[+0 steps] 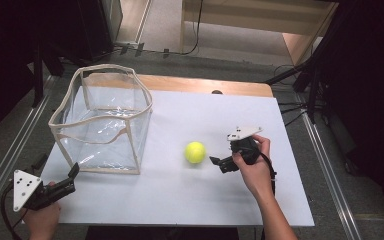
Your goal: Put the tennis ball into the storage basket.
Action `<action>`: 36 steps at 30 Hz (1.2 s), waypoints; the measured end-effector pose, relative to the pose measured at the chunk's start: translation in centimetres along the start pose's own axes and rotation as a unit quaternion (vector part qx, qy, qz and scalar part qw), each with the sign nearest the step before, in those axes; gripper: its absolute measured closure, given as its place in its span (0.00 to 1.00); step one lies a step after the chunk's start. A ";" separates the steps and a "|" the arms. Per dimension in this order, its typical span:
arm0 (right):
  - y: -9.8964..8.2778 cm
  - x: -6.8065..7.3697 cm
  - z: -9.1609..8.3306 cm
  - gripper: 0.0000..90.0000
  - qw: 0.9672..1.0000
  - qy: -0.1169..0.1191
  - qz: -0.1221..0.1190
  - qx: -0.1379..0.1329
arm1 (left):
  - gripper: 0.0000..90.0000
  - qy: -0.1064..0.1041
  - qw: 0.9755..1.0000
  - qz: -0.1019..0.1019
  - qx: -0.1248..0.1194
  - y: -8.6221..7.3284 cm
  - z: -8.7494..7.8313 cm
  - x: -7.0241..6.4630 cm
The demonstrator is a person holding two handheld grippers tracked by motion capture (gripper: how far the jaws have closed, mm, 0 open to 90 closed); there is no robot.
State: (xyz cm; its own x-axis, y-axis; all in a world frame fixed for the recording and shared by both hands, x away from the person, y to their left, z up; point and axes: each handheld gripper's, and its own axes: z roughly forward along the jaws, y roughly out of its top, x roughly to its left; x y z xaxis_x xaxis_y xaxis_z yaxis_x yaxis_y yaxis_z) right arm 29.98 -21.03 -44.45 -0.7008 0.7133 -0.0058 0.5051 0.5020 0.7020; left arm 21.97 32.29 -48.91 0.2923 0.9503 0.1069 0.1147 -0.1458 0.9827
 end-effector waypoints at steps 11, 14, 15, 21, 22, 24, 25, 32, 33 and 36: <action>1.2 0.0 1.4 0.00 1.000 0.011 -0.004 0.027 | 0.08 0.000 1.000 -0.001 0.000 0.0 0.0 0.0; 1.7 0.1 2.1 0.00 0.999 0.018 -0.015 0.041 | 0.08 0.000 1.000 -0.001 0.000 0.0 0.0 0.0; 1.7 0.1 2.1 0.00 0.999 0.018 -0.015 0.041 | 0.08 0.000 1.000 0.000 0.000 0.0 0.0 0.0; 2.3 0.1 3.0 0.00 0.998 0.026 -0.018 0.062 | 0.08 0.000 1.000 0.000 0.000 0.0 0.0 0.0; 2.4 0.1 3.2 0.00 0.997 0.029 -0.018 0.064 | 0.08 0.000 1.000 0.001 0.000 0.0 0.0 0.0; 2.6 0.1 3.6 0.00 0.997 0.032 -0.020 0.072 | 0.08 0.000 1.000 0.000 0.000 0.0 0.0 0.0; 2.8 0.1 3.8 0.00 0.996 0.033 -0.018 0.076 | 0.08 0.000 1.000 0.001 0.000 0.0 0.0 0.0; 3.5 0.2 5.0 0.00 0.993 0.041 -0.035 0.108 | 0.08 -0.001 1.000 0.001 0.000 0.0 0.0 0.0; 3.7 0.2 5.1 0.00 0.992 0.042 -0.031 0.112 | 0.08 -0.001 1.000 0.001 0.000 0.0 0.0 0.0; 4.0 0.4 5.5 0.00 0.991 0.044 -0.035 0.122 | 0.08 -0.001 1.000 0.001 0.000 0.0 0.0 0.0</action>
State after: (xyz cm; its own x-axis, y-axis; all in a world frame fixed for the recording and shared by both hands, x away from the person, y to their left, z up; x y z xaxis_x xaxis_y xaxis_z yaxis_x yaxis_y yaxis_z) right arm 34.54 -16.06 -45.59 -0.7745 0.6322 0.0218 0.5527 0.6595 0.5096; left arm 21.99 32.30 -48.91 0.2945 0.9495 0.1081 0.1133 -0.1470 0.9826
